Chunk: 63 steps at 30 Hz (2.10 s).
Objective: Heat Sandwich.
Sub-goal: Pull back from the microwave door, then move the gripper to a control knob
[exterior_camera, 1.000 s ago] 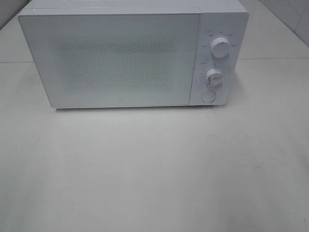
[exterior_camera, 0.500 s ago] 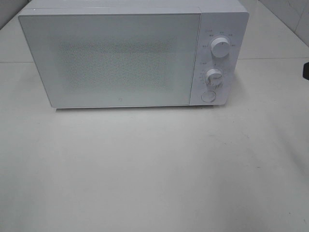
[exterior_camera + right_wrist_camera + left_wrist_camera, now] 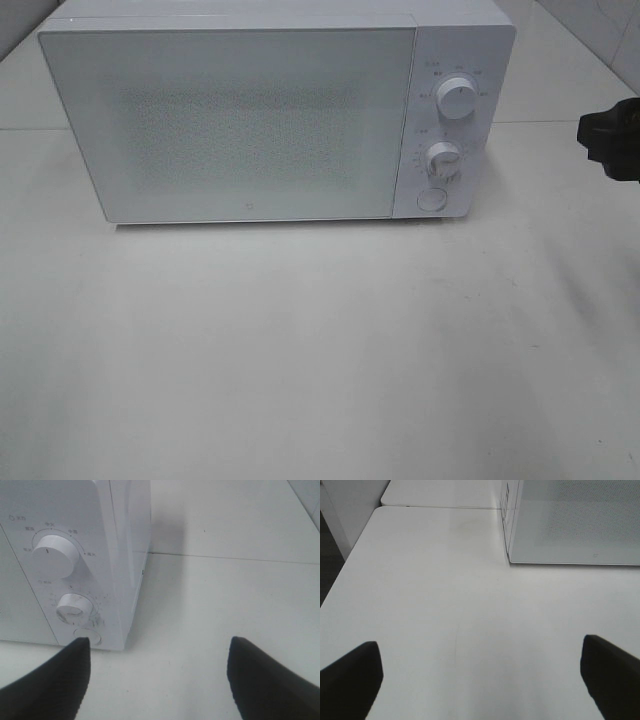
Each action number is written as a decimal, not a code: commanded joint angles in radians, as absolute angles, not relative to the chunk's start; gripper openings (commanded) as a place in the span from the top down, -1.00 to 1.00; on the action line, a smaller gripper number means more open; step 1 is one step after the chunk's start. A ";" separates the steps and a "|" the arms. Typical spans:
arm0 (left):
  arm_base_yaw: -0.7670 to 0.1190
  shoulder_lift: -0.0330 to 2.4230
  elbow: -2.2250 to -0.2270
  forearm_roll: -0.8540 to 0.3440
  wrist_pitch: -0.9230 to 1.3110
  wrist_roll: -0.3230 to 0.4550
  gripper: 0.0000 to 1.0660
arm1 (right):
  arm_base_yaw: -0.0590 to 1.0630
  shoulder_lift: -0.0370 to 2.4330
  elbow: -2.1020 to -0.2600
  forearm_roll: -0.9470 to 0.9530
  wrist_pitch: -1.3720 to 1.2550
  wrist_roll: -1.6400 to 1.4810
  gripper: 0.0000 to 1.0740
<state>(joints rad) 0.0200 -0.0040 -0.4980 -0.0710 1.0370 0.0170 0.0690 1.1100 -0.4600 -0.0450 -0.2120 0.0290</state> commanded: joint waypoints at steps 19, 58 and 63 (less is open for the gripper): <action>0.020 -0.029 -0.496 -0.070 1.034 0.013 -0.90 | 0.394 1.371 -0.324 0.396 -0.842 -0.313 -0.38; 0.020 -0.029 -0.496 -0.070 1.034 0.013 -0.90 | 0.738 1.642 -0.327 0.799 -1.181 -0.303 -0.38; 0.020 -0.029 -0.496 -0.070 1.034 0.013 -0.90 | 0.732 1.697 -0.336 0.799 -1.184 -0.299 -0.38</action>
